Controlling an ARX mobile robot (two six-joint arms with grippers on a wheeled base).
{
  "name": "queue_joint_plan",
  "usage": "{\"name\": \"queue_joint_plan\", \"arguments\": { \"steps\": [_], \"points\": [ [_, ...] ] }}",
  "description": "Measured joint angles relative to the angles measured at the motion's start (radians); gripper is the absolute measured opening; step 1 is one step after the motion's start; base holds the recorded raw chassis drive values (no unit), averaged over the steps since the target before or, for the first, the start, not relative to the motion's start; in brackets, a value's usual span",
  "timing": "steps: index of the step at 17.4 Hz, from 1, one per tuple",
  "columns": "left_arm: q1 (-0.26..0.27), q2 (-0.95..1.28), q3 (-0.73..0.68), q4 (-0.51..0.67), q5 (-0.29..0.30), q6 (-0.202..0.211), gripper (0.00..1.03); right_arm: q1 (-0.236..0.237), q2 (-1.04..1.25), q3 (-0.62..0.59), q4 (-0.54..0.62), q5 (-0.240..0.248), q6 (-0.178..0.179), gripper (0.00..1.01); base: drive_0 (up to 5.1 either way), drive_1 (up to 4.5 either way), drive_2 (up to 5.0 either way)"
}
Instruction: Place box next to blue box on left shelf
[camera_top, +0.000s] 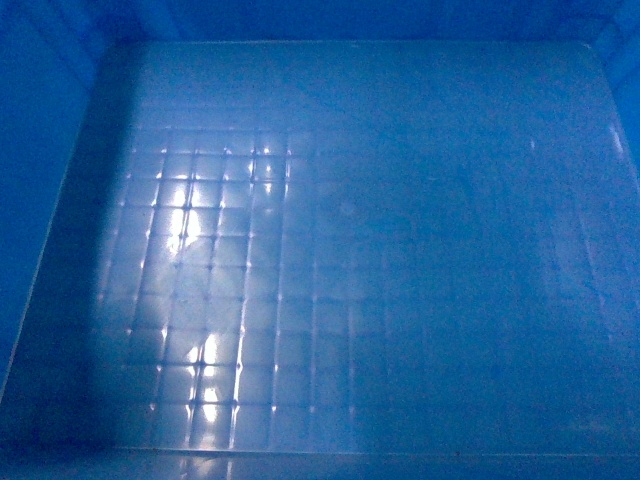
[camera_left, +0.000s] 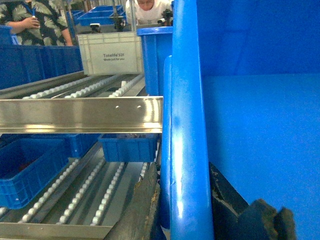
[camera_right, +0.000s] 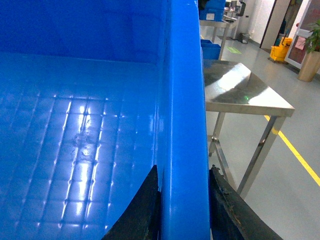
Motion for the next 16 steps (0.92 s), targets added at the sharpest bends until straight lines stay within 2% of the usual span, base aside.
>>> {"name": "queue_joint_plan", "arguments": {
  "steps": [16],
  "points": [
    [0.000,0.000,0.000,-0.002,-0.002,0.001,0.19,0.000,0.000,0.000,0.000,0.000,0.000,0.21,-5.0,2.44,2.4]
  ]
}}
